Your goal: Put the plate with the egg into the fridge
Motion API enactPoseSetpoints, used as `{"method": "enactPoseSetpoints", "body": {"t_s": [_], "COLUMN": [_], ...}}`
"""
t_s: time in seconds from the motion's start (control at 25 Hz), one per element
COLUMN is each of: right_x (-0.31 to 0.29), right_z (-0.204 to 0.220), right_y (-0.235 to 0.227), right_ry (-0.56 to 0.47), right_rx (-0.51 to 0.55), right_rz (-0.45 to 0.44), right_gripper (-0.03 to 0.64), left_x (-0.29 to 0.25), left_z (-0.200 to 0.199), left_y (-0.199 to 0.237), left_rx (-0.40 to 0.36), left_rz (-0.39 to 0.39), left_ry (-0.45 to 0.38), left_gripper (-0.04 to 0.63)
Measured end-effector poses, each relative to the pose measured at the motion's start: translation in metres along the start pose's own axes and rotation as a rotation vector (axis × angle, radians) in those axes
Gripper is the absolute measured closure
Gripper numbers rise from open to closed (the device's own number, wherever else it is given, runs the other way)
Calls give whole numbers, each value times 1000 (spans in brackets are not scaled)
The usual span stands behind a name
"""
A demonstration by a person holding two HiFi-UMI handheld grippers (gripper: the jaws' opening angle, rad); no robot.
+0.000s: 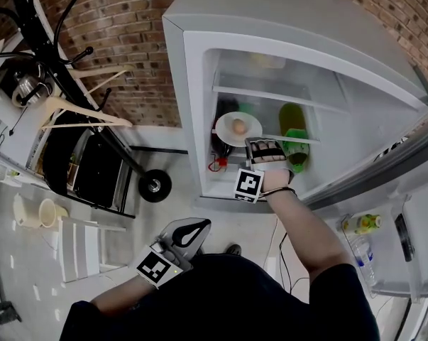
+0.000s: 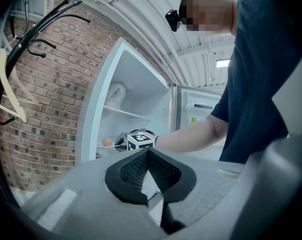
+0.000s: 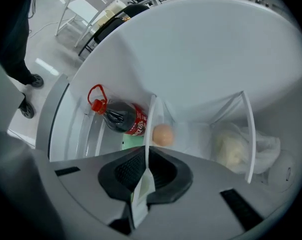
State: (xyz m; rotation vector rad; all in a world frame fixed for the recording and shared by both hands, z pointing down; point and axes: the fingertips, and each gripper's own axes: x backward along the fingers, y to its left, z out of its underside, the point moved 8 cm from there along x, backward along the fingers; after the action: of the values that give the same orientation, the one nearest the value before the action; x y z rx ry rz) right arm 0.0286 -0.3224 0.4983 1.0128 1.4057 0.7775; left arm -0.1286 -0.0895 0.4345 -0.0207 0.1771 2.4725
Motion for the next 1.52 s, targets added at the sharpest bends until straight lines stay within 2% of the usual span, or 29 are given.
{"method": "enactPoseSetpoints", "body": {"t_s": [0.12, 0.48, 0.96, 1.52], "right_x": [-5, -21, -36, -41], "right_z": [-1, -5, -4, -6], "right_y": [-5, -7, -10, -12], "right_ry": [-7, 6, 24, 41], "right_rx": [-38, -1, -23, -22], "right_rz": [-35, -86, -175, -214], "right_gripper": [594, 586, 564, 550], "left_x": [0, 1, 0, -2], "left_z": [0, 0, 1, 3], "left_y": [1, 1, 0, 0], "left_rx": [0, -2, 2, 5], "left_rz": [-3, -9, -8, -6], "left_ry": [-2, -2, 2, 4], "left_gripper": [597, 597, 597, 597]}}
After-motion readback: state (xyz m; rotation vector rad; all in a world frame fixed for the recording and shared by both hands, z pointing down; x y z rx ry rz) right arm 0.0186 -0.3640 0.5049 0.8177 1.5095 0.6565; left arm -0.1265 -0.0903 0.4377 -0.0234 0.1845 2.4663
